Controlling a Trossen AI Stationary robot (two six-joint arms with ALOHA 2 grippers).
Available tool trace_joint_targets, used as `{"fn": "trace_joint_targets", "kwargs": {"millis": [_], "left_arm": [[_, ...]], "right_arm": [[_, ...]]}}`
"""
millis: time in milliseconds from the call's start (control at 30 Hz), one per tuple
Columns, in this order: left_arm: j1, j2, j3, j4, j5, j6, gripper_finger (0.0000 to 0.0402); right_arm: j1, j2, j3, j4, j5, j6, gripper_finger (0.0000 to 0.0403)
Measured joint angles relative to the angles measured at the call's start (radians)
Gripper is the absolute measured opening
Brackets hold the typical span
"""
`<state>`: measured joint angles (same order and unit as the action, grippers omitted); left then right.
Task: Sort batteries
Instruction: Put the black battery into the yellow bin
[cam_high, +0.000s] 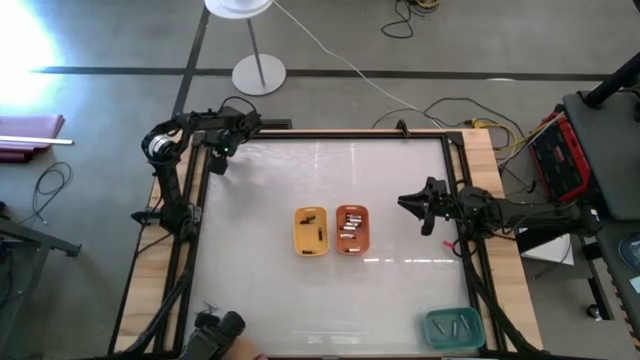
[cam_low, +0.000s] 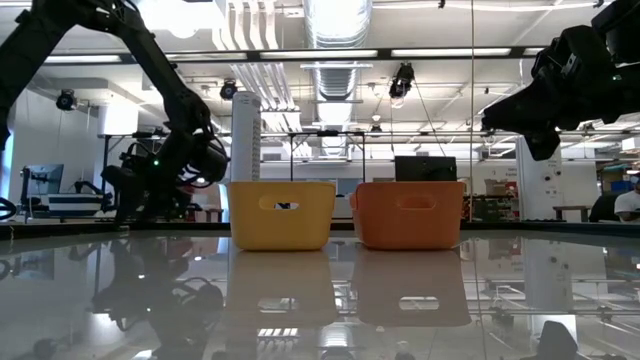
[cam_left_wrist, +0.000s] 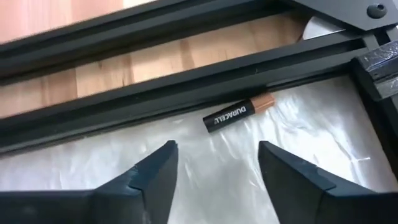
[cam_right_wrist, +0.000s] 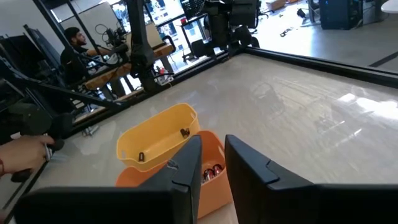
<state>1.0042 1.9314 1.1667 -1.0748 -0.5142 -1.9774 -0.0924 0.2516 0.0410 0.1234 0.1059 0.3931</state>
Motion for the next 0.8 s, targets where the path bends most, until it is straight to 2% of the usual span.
{"fn": "trace_joint_targets", "kwargs": {"millis": [133,433,633,800], "left_arm": [[0.002,0.0,0.0,-0.017,0.016,-0.049,0.0158],[0.006,-0.003,-0.001,-0.097,0.057,-0.176,0.0012],[0.028,-0.004,-0.003,-0.09,0.109,-0.36,0.0004],[0.072,-0.004,0.018,-0.102,0.141,-0.388,0.0001]], "right_arm": [[0.0,0.0,0.0,0.0,0.0,0.0,0.0059],[0.0,0.0,0.0,0.0,0.0,0.0,0.0075],[0.0,0.0,0.0,0.0,0.0,0.0,0.0088],[0.0,0.0,0.0,0.0,0.0,0.0,0.0096]]}}
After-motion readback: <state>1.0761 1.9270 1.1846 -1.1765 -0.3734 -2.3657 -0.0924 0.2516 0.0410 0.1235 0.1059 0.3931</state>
